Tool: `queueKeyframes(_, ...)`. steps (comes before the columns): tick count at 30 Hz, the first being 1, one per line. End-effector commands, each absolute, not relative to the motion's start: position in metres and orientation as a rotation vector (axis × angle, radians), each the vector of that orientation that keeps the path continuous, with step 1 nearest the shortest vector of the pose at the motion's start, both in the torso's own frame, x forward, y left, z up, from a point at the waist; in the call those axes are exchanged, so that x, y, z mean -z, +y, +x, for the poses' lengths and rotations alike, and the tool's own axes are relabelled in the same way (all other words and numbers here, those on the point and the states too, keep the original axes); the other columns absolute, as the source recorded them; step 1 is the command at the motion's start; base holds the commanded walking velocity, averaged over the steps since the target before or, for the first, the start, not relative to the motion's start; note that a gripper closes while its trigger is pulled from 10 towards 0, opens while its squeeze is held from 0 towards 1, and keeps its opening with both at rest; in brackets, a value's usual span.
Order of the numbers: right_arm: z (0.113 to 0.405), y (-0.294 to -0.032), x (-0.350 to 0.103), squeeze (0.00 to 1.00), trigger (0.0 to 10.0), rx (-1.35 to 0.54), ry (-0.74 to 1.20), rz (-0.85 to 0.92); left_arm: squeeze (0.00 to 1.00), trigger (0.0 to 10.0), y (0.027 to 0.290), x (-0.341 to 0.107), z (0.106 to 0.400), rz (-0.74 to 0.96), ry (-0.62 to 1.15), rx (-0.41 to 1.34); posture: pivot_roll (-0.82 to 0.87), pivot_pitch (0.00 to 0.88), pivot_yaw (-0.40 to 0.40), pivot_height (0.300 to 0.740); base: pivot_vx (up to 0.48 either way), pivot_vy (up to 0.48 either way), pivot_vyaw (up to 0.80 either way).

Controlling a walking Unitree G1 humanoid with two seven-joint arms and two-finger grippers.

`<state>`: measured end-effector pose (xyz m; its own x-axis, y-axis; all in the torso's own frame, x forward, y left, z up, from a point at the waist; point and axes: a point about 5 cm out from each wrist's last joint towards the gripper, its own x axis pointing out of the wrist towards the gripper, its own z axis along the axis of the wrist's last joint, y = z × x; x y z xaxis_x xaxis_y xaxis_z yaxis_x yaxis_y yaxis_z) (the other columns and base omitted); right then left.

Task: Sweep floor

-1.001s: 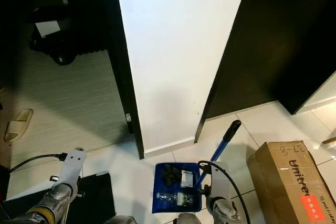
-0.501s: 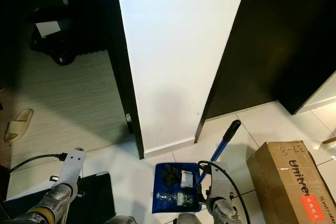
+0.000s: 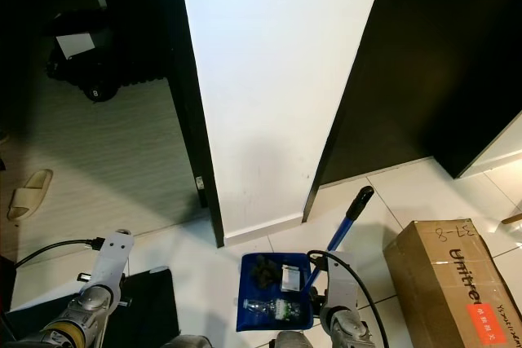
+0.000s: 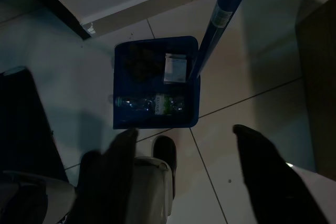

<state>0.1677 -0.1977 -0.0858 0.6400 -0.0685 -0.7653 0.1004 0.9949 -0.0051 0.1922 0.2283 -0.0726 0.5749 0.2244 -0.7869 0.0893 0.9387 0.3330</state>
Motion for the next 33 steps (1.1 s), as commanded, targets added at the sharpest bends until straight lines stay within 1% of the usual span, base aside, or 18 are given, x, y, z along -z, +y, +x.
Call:
queueKeyframes(1,0.164,-0.197,0.088,0.96,8.4,0.101,0.884,0.050,0.00,10.0,0.233,0.073,0.190,0.386,0.981,-0.079,0.06,0.000,0.015,0.740,0.000,0.000,0.00)
queueKeyframes(2,0.164,-0.197,0.088,0.96,8.4,0.101,0.884,0.050,0.00,10.0,0.233,0.073,0.190,0.386,0.981,-0.079,0.06,0.000,0.015,0.740,0.000,0.000,0.00)
queueKeyframes(3,0.164,-0.198,0.088,0.86,2.7,0.103,0.886,0.046,0.00,10.0,0.233,0.073,0.190,0.386,0.981,-0.079,0.06,0.000,0.016,0.740,0.000,0.000,0.00)
queueKeyframes(4,0.163,-0.198,0.088,0.18,0.0,0.105,0.889,0.043,0.00,10.0,0.233,0.073,0.190,0.387,0.981,-0.079,0.06,0.000,0.016,0.740,0.000,0.000,0.00)
queueKeyframes(5,0.163,-0.198,0.088,0.04,0.0,0.106,0.890,0.040,0.00,10.0,0.233,0.073,0.190,0.387,0.981,-0.080,0.06,0.000,0.016,0.740,0.000,0.000,0.00)
queueKeyframes(10,0.163,-0.199,0.088,0.00,0.0,0.106,0.896,0.041,0.00,10.0,0.233,0.073,0.191,0.386,0.981,-0.079,0.06,0.000,0.015,0.740,0.000,0.000,0.00)
queueKeyframes(11,0.163,-0.199,0.088,0.04,7.3,0.104,0.897,0.045,0.00,10.0,0.233,0.073,0.191,0.386,0.981,-0.079,0.06,0.000,0.015,0.740,0.000,0.000,0.00)
queueKeyframes(14,0.163,-0.199,0.089,0.08,8.8,0.103,0.898,0.051,0.00,10.0,0.232,0.073,0.191,0.385,0.981,-0.079,0.06,0.000,0.014,0.740,0.000,0.000,0.00)
queueKeyframes(15,0.162,-0.197,0.089,0.86,10.0,0.099,0.898,0.061,0.00,10.0,0.232,0.073,0.191,0.385,0.980,-0.079,0.06,0.000,0.013,0.740,0.000,0.000,0.00)
queueKeyframes(18,0.163,-0.194,0.089,1.00,10.0,0.095,0.898,0.066,0.00,10.0,0.232,0.073,0.191,0.384,0.980,-0.078,0.06,0.000,0.012,0.740,0.000,0.000,0.00)
queueKeyframes(21,0.163,-0.190,0.089,1.00,5.2,0.094,0.897,0.066,0.00,10.0,0.231,0.073,0.191,0.383,0.980,-0.079,0.06,0.000,0.011,0.740,0.000,0.000,0.00)
queueKeyframes(22,0.165,-0.187,0.089,0.90,0.0,0.096,0.896,0.062,0.00,10.0,0.231,0.073,0.192,0.382,0.980,-0.079,0.06,0.000,0.011,0.740,0.000,0.000,0.00)
queueKeyframes(23,0.165,-0.187,0.089,0.90,0.0,0.096,0.896,0.062,0.00,10.0,0.231,0.073,0.192,0.382,0.980,-0.079,0.06,0.000,0.011,0.740,0.000,0.000,0.00)
queueKeyframes(24,0.165,-0.188,0.089,0.39,0.0,0.098,0.895,0.061,0.00,10.0,0.231,0.073,0.192,0.381,0.980,-0.079,0.06,0.000,0.010,0.740,0.000,0.000,0.00)
queueKeyframes(25,0.166,-0.189,0.089,0.39,0.0,0.099,0.895,0.061,0.00,10.0,0.230,0.072,0.192,0.381,0.979,-0.079,0.06,0.000,0.010,0.740,0.000,0.000,0.00)
queueKeyframes(26,0.166,-0.191,0.089,0.00,0.0,0.101,0.894,0.060,0.00,10.0,0.230,0.072,0.192,0.381,0.979,-0.079,0.06,0.000,0.010,0.740,0.000,0.000,0.00)
queueKeyframes(32,0.166,-0.195,0.088,0.00,0.5,0.103,0.892,0.064,0.00,10.0,0.229,0.072,0.193,0.379,0.978,-0.080,0.06,0.000,0.008,0.740,0.000,0.000,0.00)
queueKeyframes(33,0.166,-0.196,0.088,0.21,6.5,0.103,0.891,0.068,0.00,10.0,0.229,0.072,0.193,0.378,0.978,-0.079,0.06,0.000,0.009,0.740,0.000,0.000,0.00)
